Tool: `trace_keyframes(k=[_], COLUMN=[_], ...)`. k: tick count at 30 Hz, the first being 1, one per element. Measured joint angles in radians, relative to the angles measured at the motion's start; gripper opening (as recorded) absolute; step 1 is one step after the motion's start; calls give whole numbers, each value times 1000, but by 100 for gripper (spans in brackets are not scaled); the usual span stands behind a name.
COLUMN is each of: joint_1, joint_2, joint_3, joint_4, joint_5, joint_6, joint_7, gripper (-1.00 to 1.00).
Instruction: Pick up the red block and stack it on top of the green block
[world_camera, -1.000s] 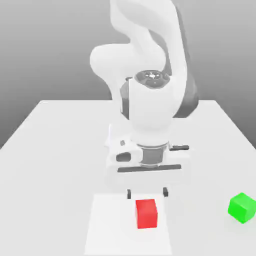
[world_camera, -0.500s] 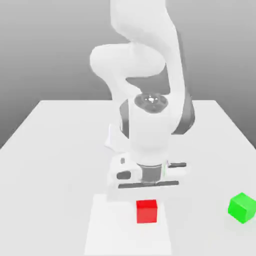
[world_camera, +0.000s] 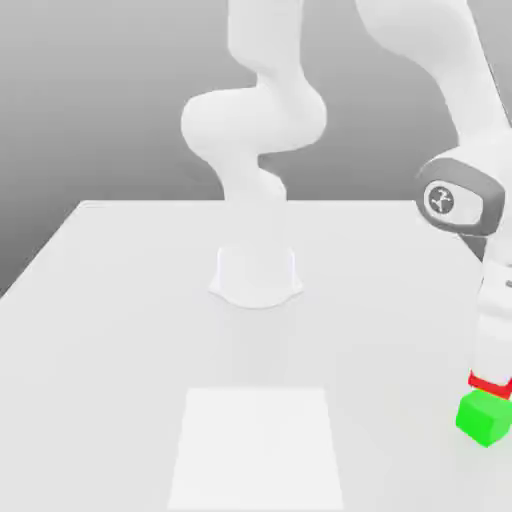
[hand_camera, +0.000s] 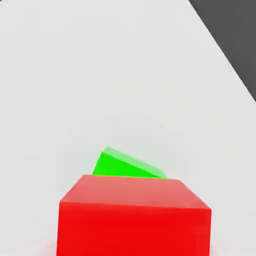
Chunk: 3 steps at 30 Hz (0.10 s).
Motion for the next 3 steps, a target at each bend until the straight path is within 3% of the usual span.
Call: trace_keyframes(k=[3], joint_1=[0], joint_2=[0], joint_3=[0], joint_4=[0], joint_5=[0], joint_6=[0], joint_7=[0], gripper=[100])
